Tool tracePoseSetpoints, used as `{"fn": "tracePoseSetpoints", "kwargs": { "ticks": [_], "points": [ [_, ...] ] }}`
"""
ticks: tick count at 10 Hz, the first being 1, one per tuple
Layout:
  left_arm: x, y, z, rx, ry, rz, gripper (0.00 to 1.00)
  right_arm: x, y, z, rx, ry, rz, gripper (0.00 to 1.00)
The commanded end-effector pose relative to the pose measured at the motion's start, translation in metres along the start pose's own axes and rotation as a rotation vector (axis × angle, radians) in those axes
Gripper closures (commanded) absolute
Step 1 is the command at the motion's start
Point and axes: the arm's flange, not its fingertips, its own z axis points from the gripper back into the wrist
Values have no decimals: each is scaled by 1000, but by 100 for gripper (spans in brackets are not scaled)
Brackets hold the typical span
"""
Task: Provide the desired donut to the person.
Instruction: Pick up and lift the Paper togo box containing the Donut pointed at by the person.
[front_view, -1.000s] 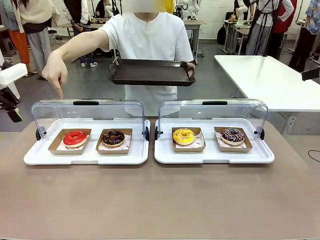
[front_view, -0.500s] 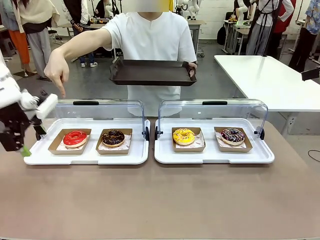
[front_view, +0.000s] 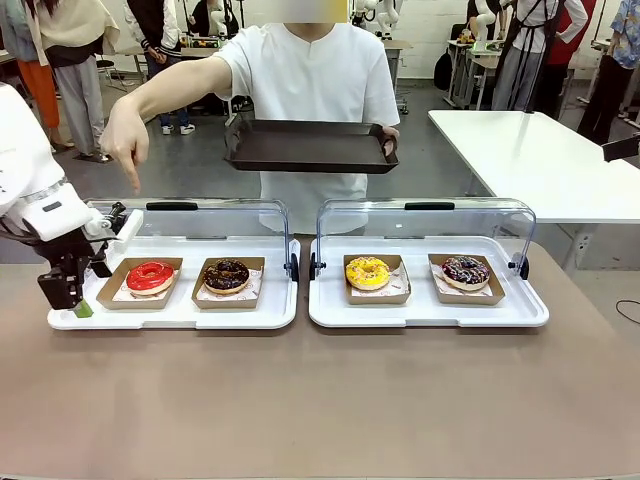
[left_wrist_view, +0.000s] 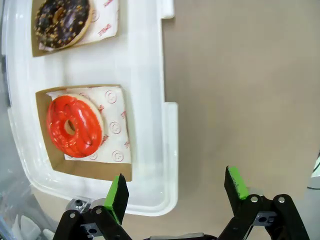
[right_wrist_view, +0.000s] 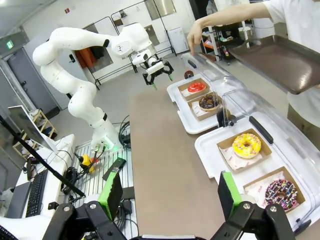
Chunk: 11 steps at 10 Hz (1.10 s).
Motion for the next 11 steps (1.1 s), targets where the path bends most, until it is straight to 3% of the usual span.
{"fn": "tracePoseSetpoints", "kwargs": {
  "ticks": [1, 7, 11],
  "points": [
    [-4, 10, -3, -18, 22, 38, 0, 0, -1, 0, 7, -12, 2, 0],
    [0, 0, 0, 0, 0, 0, 0, 0, -1, 0, 7, -12, 2, 0],
    [-11, 19, -21, -28, -32, -31, 0, 0, -1, 0, 7, -12, 2, 0]
  ]
}}
